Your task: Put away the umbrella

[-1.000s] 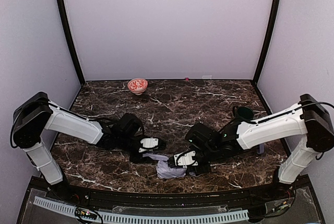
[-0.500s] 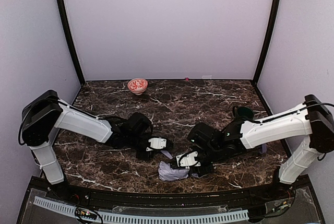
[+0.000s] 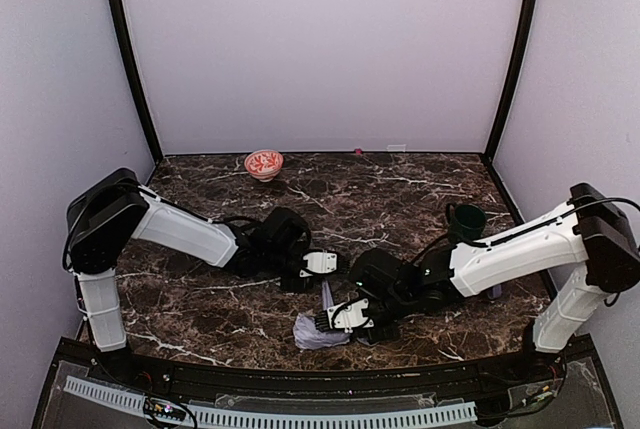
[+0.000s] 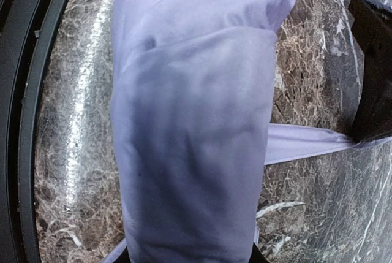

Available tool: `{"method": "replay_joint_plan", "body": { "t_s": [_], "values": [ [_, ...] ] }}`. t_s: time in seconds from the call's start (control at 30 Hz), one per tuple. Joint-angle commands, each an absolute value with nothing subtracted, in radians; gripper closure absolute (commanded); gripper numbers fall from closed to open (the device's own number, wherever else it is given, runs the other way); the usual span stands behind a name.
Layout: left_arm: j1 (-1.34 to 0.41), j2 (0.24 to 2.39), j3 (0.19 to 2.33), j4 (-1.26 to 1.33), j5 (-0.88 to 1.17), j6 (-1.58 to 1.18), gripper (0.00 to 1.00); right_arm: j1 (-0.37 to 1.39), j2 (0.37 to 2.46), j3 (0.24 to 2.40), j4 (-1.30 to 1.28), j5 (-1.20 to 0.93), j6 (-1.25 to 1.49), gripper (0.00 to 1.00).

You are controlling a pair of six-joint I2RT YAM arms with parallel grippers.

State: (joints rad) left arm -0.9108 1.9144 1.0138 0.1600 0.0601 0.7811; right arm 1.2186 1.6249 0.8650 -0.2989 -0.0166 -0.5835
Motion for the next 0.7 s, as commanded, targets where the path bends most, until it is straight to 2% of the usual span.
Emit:
{"method": "replay_joint_plan", "body": {
  "t_s": [0.0, 0.23, 0.27, 0.3, 0.33, 0.4, 0.53, 0.67],
  "values": [
    [-0.879, 1.948, 1.089, 0.208, 0.046, 0.827, 1.00, 1.258, 1.649, 0.839, -0.312, -0.007, -0.564, 1.00],
    [-0.861, 2.040, 1.226, 0.147, 0.050, 0.806, 1.00, 1.258, 1.649, 0.843, -0.309, -0.018, -0.522, 1.00],
    [-0.856, 2.050, 1.246, 0.130, 0.044, 0.789, 0.97, 1.255, 1.657, 0.847, -0.314, -0.016, -0.516, 1.00],
    [-0.851, 2.052, 1.257, 0.119, 0.048, 0.776, 0.80, 1.251, 1.666, 0.853, -0.322, -0.015, -0.507, 1.00],
    [-0.847, 2.050, 1.262, 0.103, 0.061, 0.770, 0.69, 1.246, 1.677, 0.859, -0.331, -0.013, -0.501, 1.00],
    [-0.838, 2.039, 1.270, 0.079, 0.095, 0.747, 0.53, 1.235, 1.701, 0.869, -0.351, -0.007, -0.484, 1.00],
    [-0.800, 2.014, 1.306, 0.035, 0.154, 0.687, 0.39, 1.216, 1.738, 0.900, -0.398, -0.018, -0.453, 1.00],
    [-0.727, 1.937, 1.340, 0.052, 0.172, 0.583, 0.34, 1.203, 1.752, 0.915, -0.424, -0.046, -0.437, 1.00]
  ]
}}
